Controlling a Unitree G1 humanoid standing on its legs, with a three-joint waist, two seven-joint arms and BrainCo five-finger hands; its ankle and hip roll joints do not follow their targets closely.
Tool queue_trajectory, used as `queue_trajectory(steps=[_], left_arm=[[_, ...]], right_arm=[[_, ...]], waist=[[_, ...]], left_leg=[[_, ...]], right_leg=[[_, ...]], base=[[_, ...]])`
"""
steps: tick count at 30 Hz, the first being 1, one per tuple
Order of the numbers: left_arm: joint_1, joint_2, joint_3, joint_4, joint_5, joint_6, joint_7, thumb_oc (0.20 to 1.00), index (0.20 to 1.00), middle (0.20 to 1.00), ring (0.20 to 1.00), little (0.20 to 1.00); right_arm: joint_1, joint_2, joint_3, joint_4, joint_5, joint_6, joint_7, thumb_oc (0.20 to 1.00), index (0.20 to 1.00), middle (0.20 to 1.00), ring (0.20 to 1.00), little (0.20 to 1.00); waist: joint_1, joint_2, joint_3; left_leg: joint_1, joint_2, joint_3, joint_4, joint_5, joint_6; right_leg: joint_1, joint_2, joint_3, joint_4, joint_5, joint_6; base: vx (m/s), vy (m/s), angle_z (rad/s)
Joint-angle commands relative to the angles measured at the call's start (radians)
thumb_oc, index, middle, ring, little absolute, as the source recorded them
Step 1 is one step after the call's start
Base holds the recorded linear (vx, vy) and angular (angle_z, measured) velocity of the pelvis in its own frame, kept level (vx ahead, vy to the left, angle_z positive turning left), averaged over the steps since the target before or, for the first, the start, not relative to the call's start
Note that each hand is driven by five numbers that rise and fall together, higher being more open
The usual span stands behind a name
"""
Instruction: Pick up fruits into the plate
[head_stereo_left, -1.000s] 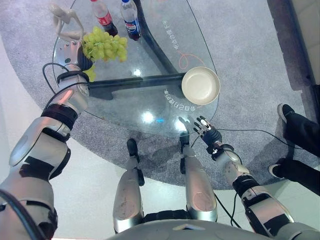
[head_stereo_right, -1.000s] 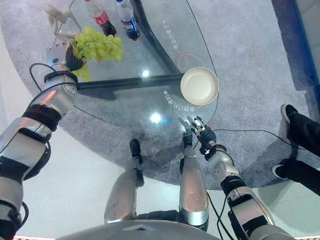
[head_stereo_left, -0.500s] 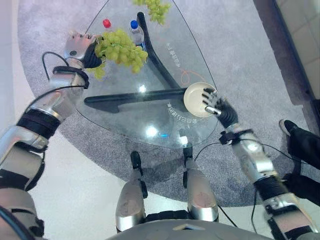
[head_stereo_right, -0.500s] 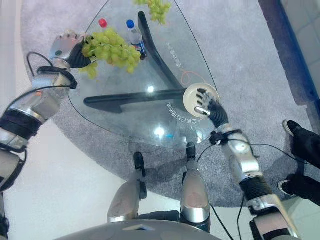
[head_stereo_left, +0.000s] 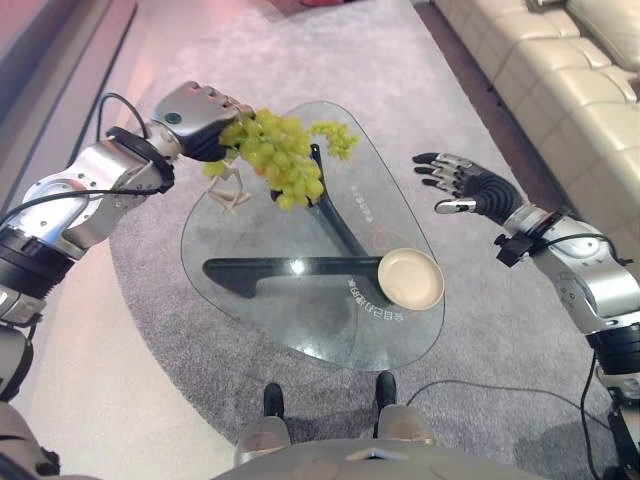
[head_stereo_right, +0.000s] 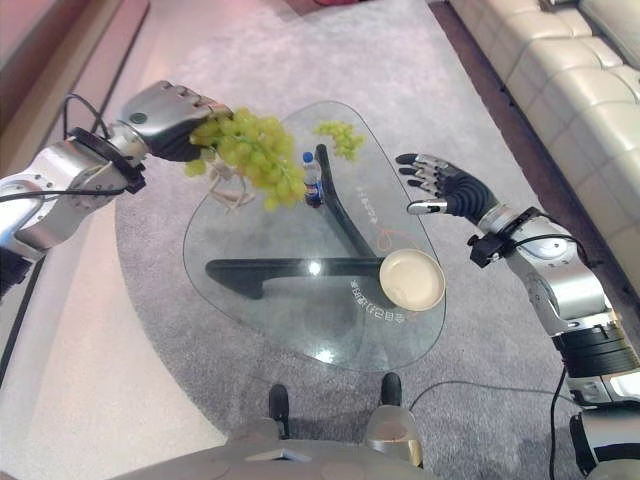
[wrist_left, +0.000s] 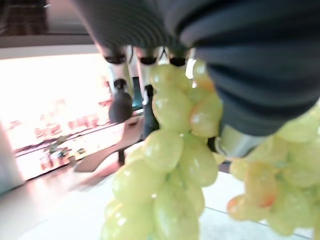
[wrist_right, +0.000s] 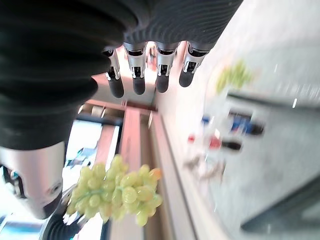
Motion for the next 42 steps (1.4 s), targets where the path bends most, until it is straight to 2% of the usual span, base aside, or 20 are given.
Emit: queue_trajectory(steps=[1, 2, 4, 5, 7, 9, 23, 30, 42], left_arm=[[-0.076, 0.037, -0.018, -0.032, 0.001, -0.05, 0.006, 0.2, 0.2, 0.2, 0.2, 0.2], [-0.08, 0.037, -0.022, -0.039, -0.001, -0.055, 0.003, 0.2, 0.2, 0.2, 0.2, 0.2], [-0.096, 0.032, -0.038, -0.078, -0.006, -0.079, 0.0, 0.2, 0.2, 0.2, 0.2, 0.2], [-0.096, 0.032, -0.038, -0.079, -0.006, -0.081, 0.0, 0.2, 0.2, 0.2, 0.2, 0.2], [-0.099, 0.018, -0.038, -0.104, -0.003, -0.118, 0.008, 0.2, 0.2, 0.2, 0.2, 0.2], [-0.101, 0.013, -0.039, -0.124, -0.006, -0.128, 0.013, 0.2, 0.2, 0.2, 0.2, 0.2], [-0.092, -0.007, -0.028, -0.199, -0.024, -0.172, 0.039, 0.2, 0.2, 0.2, 0.2, 0.2], [-0.083, -0.007, -0.003, -0.24, -0.034, -0.19, 0.057, 0.2, 0.2, 0.2, 0.2, 0.2], [-0.098, -0.009, 0.003, -0.265, -0.063, -0.162, 0.057, 0.2, 0.2, 0.2, 0.2, 0.2]], right_arm=[[-0.017, -0.054, 0.025, -0.071, 0.095, 0.027, 0.044, 1.0, 1.0, 1.0, 1.0, 1.0], [-0.019, -0.054, 0.028, -0.074, 0.108, 0.034, 0.045, 1.0, 1.0, 1.0, 1.0, 1.0], [-0.03, -0.036, 0.042, -0.082, 0.209, 0.09, 0.05, 1.0, 1.0, 1.0, 1.0, 1.0], [-0.031, -0.034, 0.043, -0.083, 0.213, 0.093, 0.049, 1.0, 1.0, 1.0, 1.0, 1.0], [-0.037, 0.017, 0.058, -0.083, 0.296, 0.177, 0.042, 1.0, 1.0, 1.0, 1.0, 1.0], [-0.029, 0.037, 0.071, -0.091, 0.322, 0.209, 0.041, 1.0, 1.0, 1.0, 1.0, 1.0], [-0.021, 0.083, 0.121, -0.111, 0.386, 0.258, -0.001, 1.0, 1.0, 1.0, 1.0, 1.0], [-0.013, 0.076, 0.133, -0.124, 0.414, 0.282, 0.032, 1.0, 1.0, 1.0, 1.0, 1.0], [-0.036, 0.071, 0.196, -0.173, 0.393, 0.292, 0.104, 1.0, 1.0, 1.0, 1.0, 1.0]], waist=[[0.029, -0.013, -0.104], [0.03, -0.014, -0.105], [0.039, -0.016, -0.113], [0.039, -0.016, -0.113], [0.049, -0.017, -0.122], [0.052, -0.016, -0.127], [0.062, -0.016, -0.145], [0.066, -0.019, -0.146], [0.071, -0.019, -0.153]], left_leg=[[0.047, -0.052, 0.036, 0.014, -0.127, 0.028], [0.049, -0.051, 0.035, 0.014, -0.128, 0.028], [0.058, -0.05, 0.032, 0.012, -0.131, 0.027], [0.059, -0.05, 0.031, 0.012, -0.131, 0.027], [0.067, -0.05, 0.026, 0.01, -0.134, 0.028], [0.071, -0.05, 0.025, 0.008, -0.135, 0.029], [0.079, -0.044, 0.031, 0.002, -0.133, 0.026], [0.079, -0.041, 0.031, 0.002, -0.134, 0.024], [0.077, -0.04, 0.029, 0.002, -0.134, 0.023]], right_leg=[[0.054, -0.004, -0.048, 0.022, -0.08, 0.014], [0.057, -0.004, -0.05, 0.022, -0.08, 0.014], [0.069, -0.005, -0.056, 0.019, -0.083, 0.015], [0.07, -0.005, -0.056, 0.019, -0.083, 0.015], [0.082, -0.006, -0.061, 0.015, -0.086, 0.015], [0.087, -0.008, -0.065, 0.013, -0.088, 0.017], [0.098, -0.011, -0.071, 0.005, -0.089, 0.019], [0.099, -0.012, -0.072, 0.005, -0.09, 0.02], [0.099, -0.013, -0.07, 0.005, -0.093, 0.021]], base=[[0.05, -0.015, 0.18], [0.06, -0.022, 0.18], [0.05, -0.02, 0.1], [0.05, -0.016, 0.03], [0.05, -0.012, 0.05], [0.03, -0.003, 0.12], [0.0, 0.001, 0.02], [0.0, 0.0, 0.0], [-0.01, 0.002, 0.0]])
